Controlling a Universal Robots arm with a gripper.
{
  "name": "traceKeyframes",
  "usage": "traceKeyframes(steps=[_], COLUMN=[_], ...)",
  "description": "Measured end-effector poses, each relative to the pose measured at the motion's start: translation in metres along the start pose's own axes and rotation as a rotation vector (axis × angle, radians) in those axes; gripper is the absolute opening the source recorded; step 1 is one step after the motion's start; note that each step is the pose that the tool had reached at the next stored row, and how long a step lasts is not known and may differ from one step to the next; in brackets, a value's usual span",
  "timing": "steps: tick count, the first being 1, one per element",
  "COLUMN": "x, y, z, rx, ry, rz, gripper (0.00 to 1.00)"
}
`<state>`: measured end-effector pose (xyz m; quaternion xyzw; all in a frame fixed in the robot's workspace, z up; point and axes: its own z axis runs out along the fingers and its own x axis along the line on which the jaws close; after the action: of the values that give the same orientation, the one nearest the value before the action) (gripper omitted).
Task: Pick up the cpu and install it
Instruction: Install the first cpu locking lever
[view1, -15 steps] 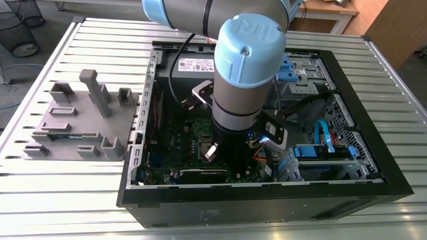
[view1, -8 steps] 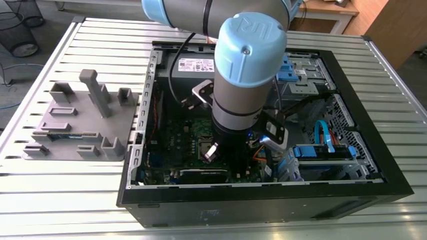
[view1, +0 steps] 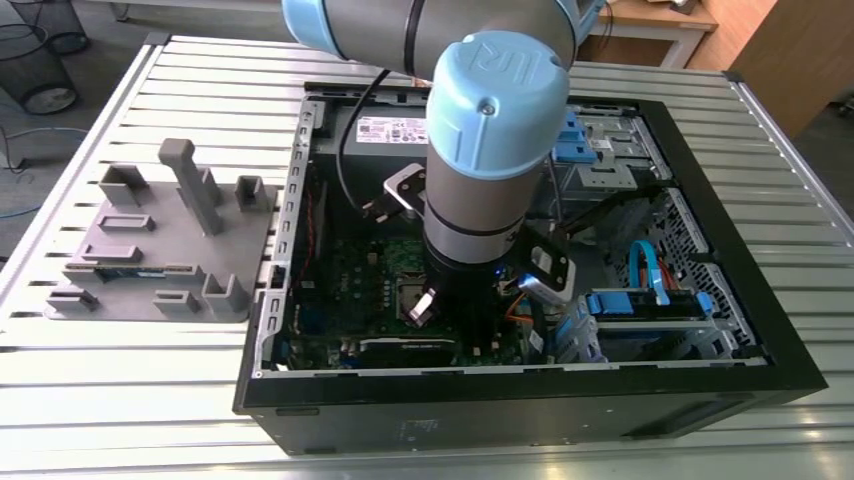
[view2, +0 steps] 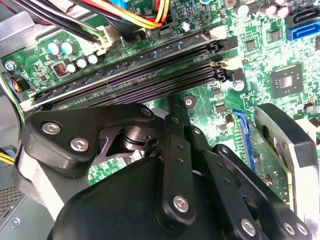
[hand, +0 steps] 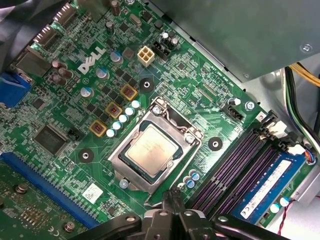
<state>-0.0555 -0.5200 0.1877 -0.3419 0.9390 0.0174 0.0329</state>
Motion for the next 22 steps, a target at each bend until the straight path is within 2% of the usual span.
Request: traceKeyframes(steps=[9, 15, 19, 22], x=[-0.0020, -0.0032, -0.0040, -0.0040], y=[-0.0016, -0.0025, -0.0025, -0.0025], z=[0.0007, 0.0005, -0.0040, -0.0089], rx=[-0.0004, -0.0036, -0.0056, -0.0054], ry=[-0.0021, -0.0049, -0.0079, -0.0066], rz=[0.000, 0.000, 0.000, 0.000], gripper=[0.11, 0.11, 0.11, 0.11])
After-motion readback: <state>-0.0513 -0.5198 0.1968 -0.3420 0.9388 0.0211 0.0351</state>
